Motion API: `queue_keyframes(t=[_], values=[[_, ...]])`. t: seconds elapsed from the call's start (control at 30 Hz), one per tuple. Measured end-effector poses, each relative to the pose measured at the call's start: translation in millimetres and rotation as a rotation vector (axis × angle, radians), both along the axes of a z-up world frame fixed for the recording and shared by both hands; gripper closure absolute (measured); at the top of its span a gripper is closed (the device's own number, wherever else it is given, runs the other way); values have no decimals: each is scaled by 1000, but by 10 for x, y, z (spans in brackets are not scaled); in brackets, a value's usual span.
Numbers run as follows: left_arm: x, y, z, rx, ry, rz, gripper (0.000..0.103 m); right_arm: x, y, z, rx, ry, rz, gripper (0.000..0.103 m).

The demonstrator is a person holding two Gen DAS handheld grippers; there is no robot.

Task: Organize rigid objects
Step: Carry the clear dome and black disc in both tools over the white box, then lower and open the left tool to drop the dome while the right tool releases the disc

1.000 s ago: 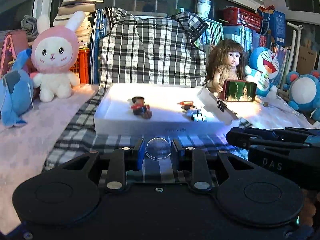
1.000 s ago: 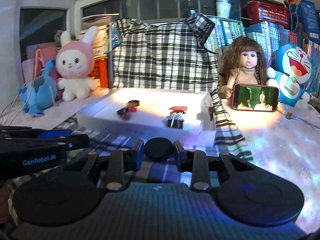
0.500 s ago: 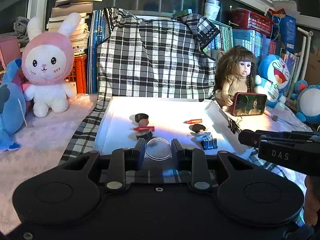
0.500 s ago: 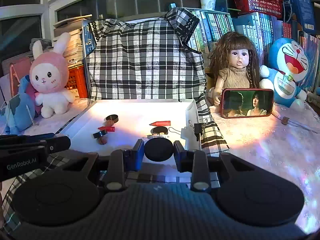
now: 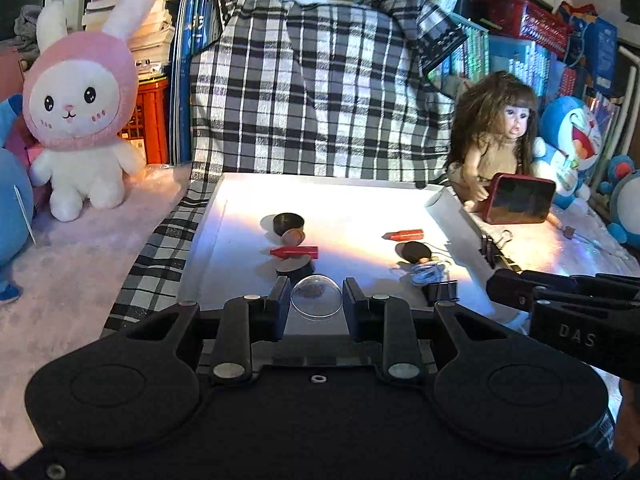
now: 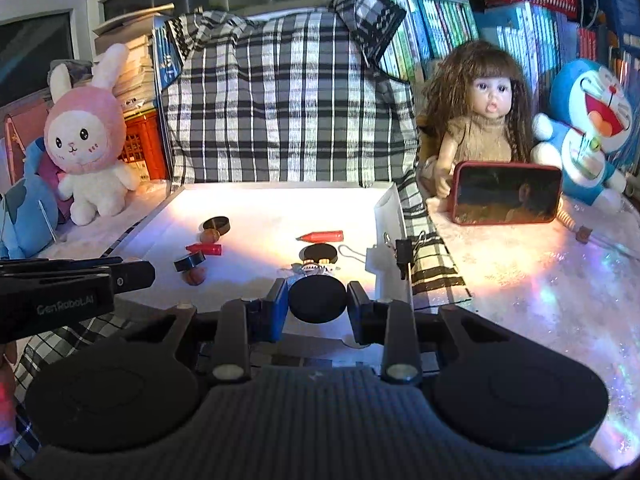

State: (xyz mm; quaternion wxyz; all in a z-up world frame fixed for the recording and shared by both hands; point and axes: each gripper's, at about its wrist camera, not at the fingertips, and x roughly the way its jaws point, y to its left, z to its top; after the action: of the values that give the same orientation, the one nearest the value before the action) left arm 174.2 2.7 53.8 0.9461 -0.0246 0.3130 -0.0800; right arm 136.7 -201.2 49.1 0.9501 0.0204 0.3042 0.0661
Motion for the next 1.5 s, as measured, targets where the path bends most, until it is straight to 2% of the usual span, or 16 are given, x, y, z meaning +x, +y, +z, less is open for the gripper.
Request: queue_keyframes(t=[0.4,0.7,1.23,1.5], values=[[394,18,-85,9,93,2,76,434,-57,41,6,103,-8,66],[518,-2,-251,26,124,9,76,556,-77,-139,34,169,-10,66],[683,-42,-451,40,147,8,76,685,-17,-380,11,215,2,66],[818,-61,-469,57,129,13,76,797,-5,-402,7,201,4,66]])
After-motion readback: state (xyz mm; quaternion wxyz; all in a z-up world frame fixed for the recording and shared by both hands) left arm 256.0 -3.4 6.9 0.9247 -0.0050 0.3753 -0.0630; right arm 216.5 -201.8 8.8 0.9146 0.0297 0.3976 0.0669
